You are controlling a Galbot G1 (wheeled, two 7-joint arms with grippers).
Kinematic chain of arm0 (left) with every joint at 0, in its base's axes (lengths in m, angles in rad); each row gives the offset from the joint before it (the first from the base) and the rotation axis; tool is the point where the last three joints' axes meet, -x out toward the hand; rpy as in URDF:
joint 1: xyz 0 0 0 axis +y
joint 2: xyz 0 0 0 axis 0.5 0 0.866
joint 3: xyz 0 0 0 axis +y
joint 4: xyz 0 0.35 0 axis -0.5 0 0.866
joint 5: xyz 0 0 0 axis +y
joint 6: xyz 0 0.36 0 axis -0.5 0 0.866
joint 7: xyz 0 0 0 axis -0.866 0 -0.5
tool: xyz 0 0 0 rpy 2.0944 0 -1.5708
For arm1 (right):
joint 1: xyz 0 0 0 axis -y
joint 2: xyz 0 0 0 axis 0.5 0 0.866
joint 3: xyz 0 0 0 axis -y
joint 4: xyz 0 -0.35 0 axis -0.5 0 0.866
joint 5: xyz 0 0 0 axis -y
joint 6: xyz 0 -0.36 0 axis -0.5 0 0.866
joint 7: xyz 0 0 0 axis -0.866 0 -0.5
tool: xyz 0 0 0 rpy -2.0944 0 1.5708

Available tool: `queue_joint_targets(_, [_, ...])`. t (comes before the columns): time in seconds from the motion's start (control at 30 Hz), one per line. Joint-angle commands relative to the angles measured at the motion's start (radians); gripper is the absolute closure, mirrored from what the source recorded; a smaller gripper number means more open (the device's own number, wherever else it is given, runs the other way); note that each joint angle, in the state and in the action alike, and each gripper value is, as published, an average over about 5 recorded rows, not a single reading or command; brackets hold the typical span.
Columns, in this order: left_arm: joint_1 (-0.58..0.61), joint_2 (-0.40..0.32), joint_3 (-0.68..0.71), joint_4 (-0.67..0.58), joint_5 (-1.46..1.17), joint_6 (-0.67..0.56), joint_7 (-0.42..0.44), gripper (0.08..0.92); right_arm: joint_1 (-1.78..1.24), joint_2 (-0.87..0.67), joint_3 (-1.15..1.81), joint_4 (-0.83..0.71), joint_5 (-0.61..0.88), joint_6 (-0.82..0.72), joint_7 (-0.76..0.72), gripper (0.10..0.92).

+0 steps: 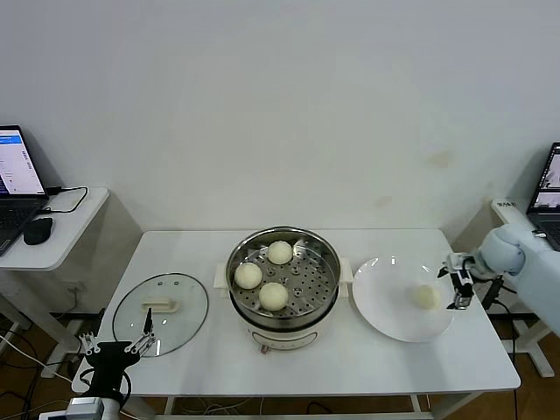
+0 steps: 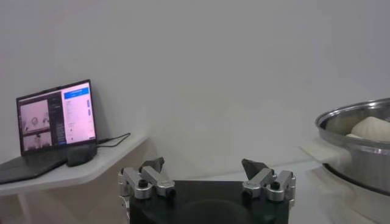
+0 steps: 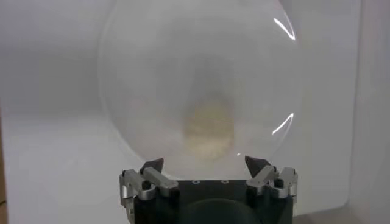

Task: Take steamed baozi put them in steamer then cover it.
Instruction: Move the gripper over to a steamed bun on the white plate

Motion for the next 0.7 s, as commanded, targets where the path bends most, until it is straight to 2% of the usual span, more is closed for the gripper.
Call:
queue_joint_targets(0.03, [-0.001,0.000,-0.001,0.003,-0.001,0.001,0.000,0.177,-0.045,0.130,0.046,-0.134,-0.057,0.006,0.015,0.203])
queue_joint_targets(0.2, [-0.003,0.000,-0.003,0.011,-0.002,0.000,0.000,0.177,-0.033,0.149,0.047,-0.163,-0.080,0.007,0.022,0.210])
queue_joint_targets(0.47, [-0.005,-0.001,-0.002,0.020,-0.002,-0.001,0.000,0.177,-0.026,0.150,0.042,-0.154,-0.086,-0.003,0.007,0.286])
queue_joint_targets(0.7, [-0.003,-0.002,-0.004,0.019,-0.003,-0.002,-0.001,0.177,0.015,0.113,0.010,-0.120,-0.062,0.002,-0.021,0.403])
